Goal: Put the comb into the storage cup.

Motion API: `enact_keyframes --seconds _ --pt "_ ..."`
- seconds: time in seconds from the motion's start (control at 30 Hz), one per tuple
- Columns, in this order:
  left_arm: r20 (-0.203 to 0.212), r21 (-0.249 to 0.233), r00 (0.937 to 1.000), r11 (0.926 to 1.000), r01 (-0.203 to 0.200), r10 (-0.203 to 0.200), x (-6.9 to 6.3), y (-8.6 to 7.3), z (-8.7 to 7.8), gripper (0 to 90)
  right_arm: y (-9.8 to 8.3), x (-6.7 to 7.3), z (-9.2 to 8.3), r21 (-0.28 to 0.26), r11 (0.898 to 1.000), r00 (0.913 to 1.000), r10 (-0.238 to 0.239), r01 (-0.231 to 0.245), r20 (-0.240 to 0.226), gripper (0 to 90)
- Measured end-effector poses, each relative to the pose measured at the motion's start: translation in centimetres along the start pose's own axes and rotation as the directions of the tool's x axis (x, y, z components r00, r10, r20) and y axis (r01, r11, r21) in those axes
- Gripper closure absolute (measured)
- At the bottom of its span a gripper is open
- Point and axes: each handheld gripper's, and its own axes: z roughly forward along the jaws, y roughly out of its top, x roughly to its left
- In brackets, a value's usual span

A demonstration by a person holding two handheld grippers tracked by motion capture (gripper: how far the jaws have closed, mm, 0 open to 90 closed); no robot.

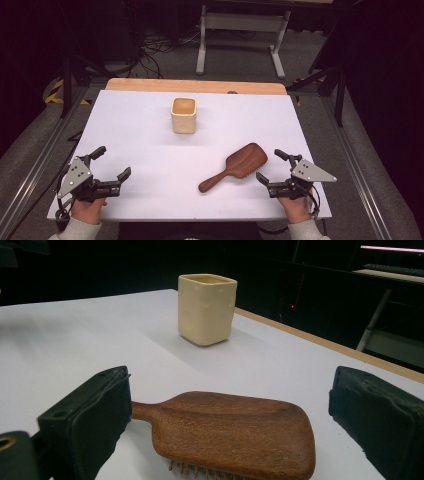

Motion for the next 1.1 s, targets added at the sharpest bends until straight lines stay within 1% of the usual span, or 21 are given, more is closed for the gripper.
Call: enact_keyframes --seconds 0.2,0.3,0.37,0.5,0.53,0.57,0.6,0.7,0.73,0.77,0.9,0.93,1.03,1.1 --pt "-0.003 -0.003 1.0000 1.0000 -0.003 0.003 0.0 0.0 0.0 0.1 0.2 0.0 0.2 0.001 1.000 1.0000 0.004 -0.004 -0.009 4.6" --pt "-0.002 -0.002 1.0000 1.0000 0.002 -0.002 0.0 0.0 0.0 0.1 0.5 0.0 0.4 -0.002 1.000 0.9997 0.008 -0.008 -0.023 4.6" --pt "-0.004 -0.003 1.0000 1.0000 0.000 0.000 0.0 0.0 0.0 0.1 0.9 0.1 0.9 0.010 1.000 0.9992 0.001 0.000 -0.039 4.6" --pt "-0.005 -0.002 1.0000 1.0000 0.001 -0.001 0.0 0.0 -0.1 0.1 1.8 0.3 1.9 0.016 1.000 0.9977 -0.006 0.007 -0.067 4.9" --pt "-0.005 -0.002 1.0000 1.0000 0.001 -0.001 0.0 0.1 -0.1 0.1 1.8 0.3 1.9 0.016 1.000 0.9977 -0.006 0.007 -0.067 4.9" --pt "-0.004 -0.001 1.0000 1.0000 0.001 -0.001 0.0 0.1 -0.1 0.1 2.0 0.4 2.2 0.018 1.000 0.9972 -0.005 0.006 -0.075 5.0" --pt "-0.005 0.001 1.0000 1.0000 0.001 -0.001 0.0 0.1 -0.1 0.2 2.5 0.5 3.0 0.025 1.000 0.9955 -0.002 0.004 -0.095 5.4" --pt "-0.006 0.001 1.0000 1.0000 0.001 -0.001 0.0 0.0 -0.1 0.1 2.8 0.6 3.7 0.031 1.000 0.9933 0.002 0.002 -0.115 5.7" --pt "-0.004 0.001 1.0000 1.0000 0.001 -0.001 0.0 0.0 -0.1 0.1 3.2 0.9 4.4 0.044 0.999 0.9916 -0.003 0.009 -0.130 6.0" --pt "-0.006 0.003 1.0000 1.0000 0.000 0.000 0.0 0.1 -0.1 0.1 3.4 1.0 4.7 0.050 0.999 0.9907 -0.005 0.012 -0.136 6.1" --pt "-0.004 0.001 1.0000 1.0000 -0.001 0.001 0.0 0.1 -0.1 0.2 4.1 1.6 6.0 0.063 0.998 0.9867 -0.016 0.027 -0.162 6.8" --pt "-0.003 0.002 1.0000 1.0000 -0.001 0.001 0.0 0.0 -0.1 0.2 4.1 1.6 6.0 0.063 0.998 0.9867 -0.016 0.027 -0.162 6.8" --pt "-0.002 0.002 1.0000 1.0000 -0.002 0.002 0.0 0.0 -0.1 0.1 4.5 2.0 7.0 0.075 0.996 0.9828 -0.025 0.039 -0.183 7.5" --pt "-0.004 0.002 1.0000 1.0000 -0.005 0.005 0.0 0.0 -0.1 0.1 5.0 2.4 7.9 0.084 0.995 0.9780 -0.026 0.044 -0.207 8.2"
